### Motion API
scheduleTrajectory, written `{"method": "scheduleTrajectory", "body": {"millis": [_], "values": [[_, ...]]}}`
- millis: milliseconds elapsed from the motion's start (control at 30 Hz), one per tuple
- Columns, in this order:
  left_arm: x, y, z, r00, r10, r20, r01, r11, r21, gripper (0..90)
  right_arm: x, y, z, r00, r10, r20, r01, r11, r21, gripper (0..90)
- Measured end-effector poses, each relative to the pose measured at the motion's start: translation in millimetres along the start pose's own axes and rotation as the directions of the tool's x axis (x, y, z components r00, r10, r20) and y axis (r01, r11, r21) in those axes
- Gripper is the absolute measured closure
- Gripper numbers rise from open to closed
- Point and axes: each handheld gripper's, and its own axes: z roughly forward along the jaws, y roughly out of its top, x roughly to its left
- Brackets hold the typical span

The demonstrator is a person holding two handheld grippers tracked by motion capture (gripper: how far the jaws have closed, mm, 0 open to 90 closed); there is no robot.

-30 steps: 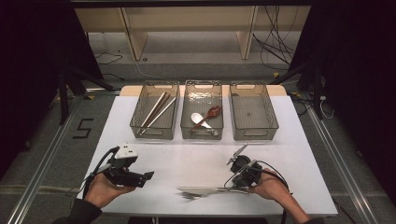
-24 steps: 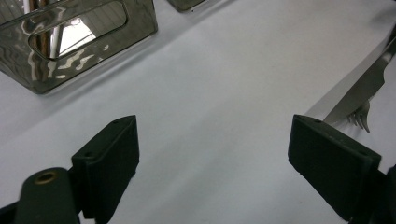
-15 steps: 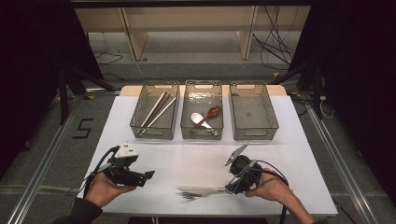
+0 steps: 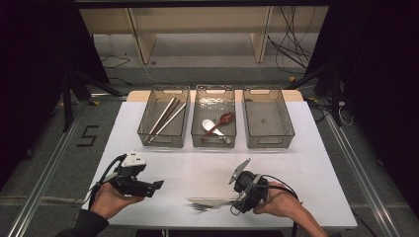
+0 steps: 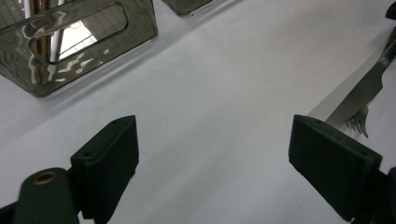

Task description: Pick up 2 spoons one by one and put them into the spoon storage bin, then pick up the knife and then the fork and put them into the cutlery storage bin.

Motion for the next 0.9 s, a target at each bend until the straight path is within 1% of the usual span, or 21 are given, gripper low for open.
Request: {"method": "scheduleTrajectory", "body": {"millis": [33,133,167,233,333,367,400,433,467,567,600,667,700,767,800,867,900], "values": [[0.1,-0.1,-0.2,1.0,0.003,0.001,-0.003,1.0,0.002,15.6,0.9,0.4,2.0,0.9998,-0.018,-0.001,0.018,1.0,0.009,39.4],[0.2,-0.4,-0.6,1.0,0.005,0.0,-0.005,1.0,0.003,15.6,3.0,1.3,5.2,0.9995,-0.031,-0.003,0.031,0.999,0.026,43.6],[0.3,-0.1,-0.7,1.0,0.004,0.0,-0.004,1.0,0.001,15.6,1.8,0.8,6.0,0.9987,-0.051,0.0,0.051,0.998,0.022,45.2],[0.1,0.4,0.1,1.0,0.001,0.0,-0.001,1.0,-0.001,15.6,2.1,0.6,5.3,0.9994,-0.033,-0.01,0.033,0.999,0.027,47.9],[0.5,0.4,1.6,1.0,0.005,0.002,-0.005,1.0,0.008,15.6,-1.0,-0.3,8.1,0.9984,-0.055,-0.01,0.055,0.998,0.032,51.7],[0.5,0.6,1.6,1.0,0.004,0.002,-0.004,1.0,0.008,15.6,-0.3,0.2,9.0,0.9993,-0.034,-0.017,0.034,0.999,0.038,52.9],[0.5,0.7,1.5,1.0,0.005,0.001,-0.005,1.0,0.007,15.6,-0.7,0.4,10.2,0.999,-0.04,-0.019,0.041,0.998,0.046,54.0],[0.2,0.7,1.4,1.0,0.005,0.001,-0.005,1.0,0.006,15.6,-1.7,0.1,12.0,0.998,-0.061,-0.015,0.061,0.997,0.044,54.8],[0.1,0.6,1.4,1.0,0.005,0.002,-0.005,1.0,0.006,15.6,-1.5,0.5,12.8,0.9981,-0.058,-0.021,0.059,0.997,0.046,55.9],[0.1,0.1,1.5,1.0,0.006,0.004,-0.006,1.0,0.008,15.7,-1.7,1.3,13.8,0.998,-0.061,-0.015,0.062,0.997,0.051,59.0],[0.2,0.0,1.3,0.9999,0.012,0.005,-0.012,0.9999,0.012,15.6,-2.4,1.4,14.3,0.9975,-0.071,-0.01,0.071,0.996,0.052,60.0],[0.0,0.0,1.3,0.9999,0.015,0.006,-0.015,0.9998,0.012,15.6,-2.7,1.6,15.1,0.9972,-0.075,-0.005,0.075,0.996,0.055,61.3],[-0.7,-0.2,1.5,0.9999,0.013,0.006,-0.013,0.9999,0.009,15.7,-2.1,2.0,15.4,0.9978,-0.066,-0.005,0.067,0.996,0.06,62.1],[-0.8,-0.6,1.9,0.9999,0.014,0.006,-0.014,0.9998,0.01,15.7,-2.3,2.4,16.9,0.9971,-0.076,-0.001,0.076,0.995,0.065,63.8],[-0.8,-0.8,2.0,0.9999,0.014,0.006,-0.014,0.9998,0.011,15.7,-2.3,2.7,17.3,0.9974,-0.073,-0.001,0.072,0.995,0.067,63.9],[-0.6,-1.0,2.0,0.9999,0.015,0.008,-0.015,0.9998,0.011,15.7,-2.0,3.5,17.2,0.9964,-0.084,0.001,0.084,0.994,0.072,65.0],[-0.7,-1.0,2.2,0.9999,0.015,0.009,-0.015,0.9998,0.011,15.7,-1.5,3.7,17.2,0.9951,-0.099,0.003,0.098,0.993,0.071,65.8]]}}
